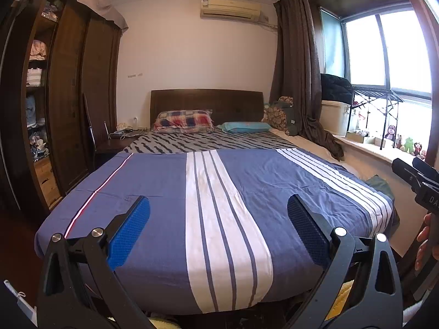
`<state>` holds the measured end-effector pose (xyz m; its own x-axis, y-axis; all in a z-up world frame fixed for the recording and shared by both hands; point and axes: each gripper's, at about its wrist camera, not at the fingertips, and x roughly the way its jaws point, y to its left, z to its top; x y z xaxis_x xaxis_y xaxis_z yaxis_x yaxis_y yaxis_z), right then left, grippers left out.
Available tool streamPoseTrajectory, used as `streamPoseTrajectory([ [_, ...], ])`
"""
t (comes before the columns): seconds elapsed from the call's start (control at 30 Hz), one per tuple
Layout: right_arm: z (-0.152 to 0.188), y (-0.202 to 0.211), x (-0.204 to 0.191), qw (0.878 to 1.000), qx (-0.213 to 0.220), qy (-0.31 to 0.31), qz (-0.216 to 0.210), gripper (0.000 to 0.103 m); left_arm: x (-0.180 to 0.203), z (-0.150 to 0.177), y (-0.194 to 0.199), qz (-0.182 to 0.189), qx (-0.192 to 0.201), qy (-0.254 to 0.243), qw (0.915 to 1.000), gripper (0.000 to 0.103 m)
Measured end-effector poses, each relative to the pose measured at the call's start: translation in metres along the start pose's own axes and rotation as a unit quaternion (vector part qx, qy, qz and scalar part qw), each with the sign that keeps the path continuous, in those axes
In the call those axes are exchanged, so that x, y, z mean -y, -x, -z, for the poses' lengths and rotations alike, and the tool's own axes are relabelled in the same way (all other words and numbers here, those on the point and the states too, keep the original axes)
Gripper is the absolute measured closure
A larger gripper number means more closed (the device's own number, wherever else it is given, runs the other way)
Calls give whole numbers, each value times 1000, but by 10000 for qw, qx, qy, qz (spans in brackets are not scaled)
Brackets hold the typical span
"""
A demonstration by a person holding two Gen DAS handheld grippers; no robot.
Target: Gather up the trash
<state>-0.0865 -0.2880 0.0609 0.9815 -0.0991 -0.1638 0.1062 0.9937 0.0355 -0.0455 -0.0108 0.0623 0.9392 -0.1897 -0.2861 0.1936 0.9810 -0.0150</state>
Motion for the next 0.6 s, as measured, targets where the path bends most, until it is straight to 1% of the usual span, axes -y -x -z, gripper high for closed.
streamPoseTrajectory([
  [0.17,0,0,-4,10000,-25,17,-17,3,-6,1,3,-31,-5,21,10000,8],
  [0.6,1,-4,-6,9999,-122,1,-66,3,-13,6,-5,-25,-94,42,9999,8],
])
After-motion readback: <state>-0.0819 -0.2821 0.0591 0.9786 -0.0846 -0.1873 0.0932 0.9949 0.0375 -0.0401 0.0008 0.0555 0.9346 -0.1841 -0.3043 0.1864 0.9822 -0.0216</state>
